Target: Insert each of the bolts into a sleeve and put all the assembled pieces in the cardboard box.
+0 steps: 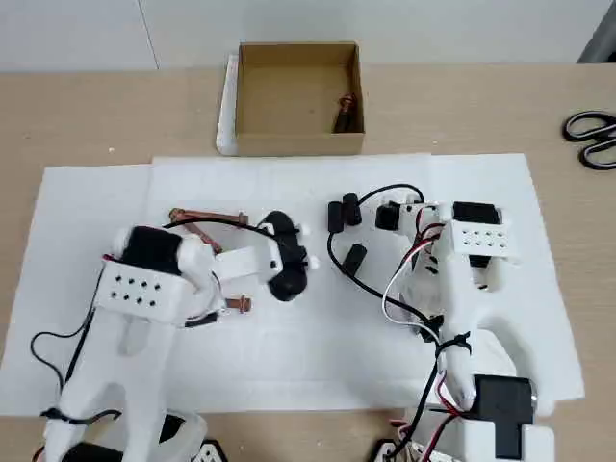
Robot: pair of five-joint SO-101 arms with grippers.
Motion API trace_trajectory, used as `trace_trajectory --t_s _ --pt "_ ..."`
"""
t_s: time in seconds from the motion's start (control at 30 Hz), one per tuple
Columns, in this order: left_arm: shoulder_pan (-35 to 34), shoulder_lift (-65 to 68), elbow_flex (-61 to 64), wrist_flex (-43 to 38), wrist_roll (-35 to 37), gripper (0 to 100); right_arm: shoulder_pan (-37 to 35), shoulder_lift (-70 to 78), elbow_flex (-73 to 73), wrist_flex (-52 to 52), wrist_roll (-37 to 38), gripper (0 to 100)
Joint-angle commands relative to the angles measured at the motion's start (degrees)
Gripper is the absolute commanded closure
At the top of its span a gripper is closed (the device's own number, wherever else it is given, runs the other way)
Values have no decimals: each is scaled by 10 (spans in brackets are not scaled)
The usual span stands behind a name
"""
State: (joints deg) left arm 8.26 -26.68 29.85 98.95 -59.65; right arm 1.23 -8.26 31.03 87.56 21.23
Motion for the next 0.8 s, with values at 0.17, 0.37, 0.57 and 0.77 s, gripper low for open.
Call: trace_trajectory --t_s 0.17,0.37,0.57,0.77 --pt "-7 66 37 14 -78 995 6 -25 48 -33 6 991" --pt "-11 70 36 -10 -81 995 4 -25 49 -41 5 991" --pt "-10 75 37 -50 -80 995 4 -25 49 -43 4 991" --pt "-8 76 42 -86 -80 995 4 -25 49 -43 3 991"
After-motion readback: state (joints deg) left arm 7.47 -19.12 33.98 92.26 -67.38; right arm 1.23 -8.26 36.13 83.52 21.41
